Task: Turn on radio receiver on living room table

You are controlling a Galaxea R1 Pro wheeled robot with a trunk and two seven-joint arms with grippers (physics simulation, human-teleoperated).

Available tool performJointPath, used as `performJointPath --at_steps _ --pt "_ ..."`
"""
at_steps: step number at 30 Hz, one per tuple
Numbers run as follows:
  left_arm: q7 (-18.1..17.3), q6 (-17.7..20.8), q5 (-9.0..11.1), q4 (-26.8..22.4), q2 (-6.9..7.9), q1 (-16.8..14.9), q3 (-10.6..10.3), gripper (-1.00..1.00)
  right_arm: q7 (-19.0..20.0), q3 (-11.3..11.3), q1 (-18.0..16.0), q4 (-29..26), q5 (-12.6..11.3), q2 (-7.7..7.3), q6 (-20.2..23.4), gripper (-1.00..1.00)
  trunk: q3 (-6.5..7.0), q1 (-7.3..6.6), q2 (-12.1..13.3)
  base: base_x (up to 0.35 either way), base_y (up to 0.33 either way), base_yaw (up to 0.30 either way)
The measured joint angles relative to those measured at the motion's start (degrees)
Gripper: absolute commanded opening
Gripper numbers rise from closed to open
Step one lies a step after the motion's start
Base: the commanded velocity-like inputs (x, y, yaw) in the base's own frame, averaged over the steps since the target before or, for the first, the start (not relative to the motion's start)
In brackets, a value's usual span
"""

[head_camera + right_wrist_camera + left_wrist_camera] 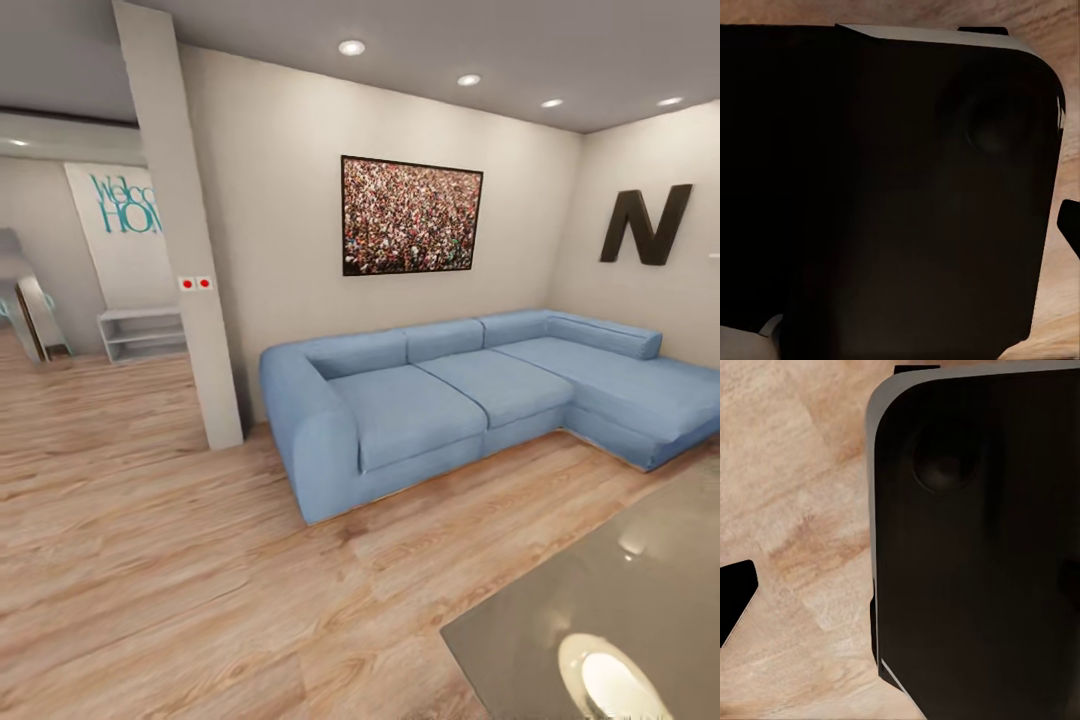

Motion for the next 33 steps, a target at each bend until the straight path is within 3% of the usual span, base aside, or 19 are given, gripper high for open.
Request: performJointPath --at_steps 33 --pt "0.00 -0.04 0.01 0.00 0.00 0.00 0.00 1.00 0.00 0.00 0.00 0.00 0.00 -0.03 -0.01 1.00 0.00 0.00 0.00 0.000 0.000 -0.263"
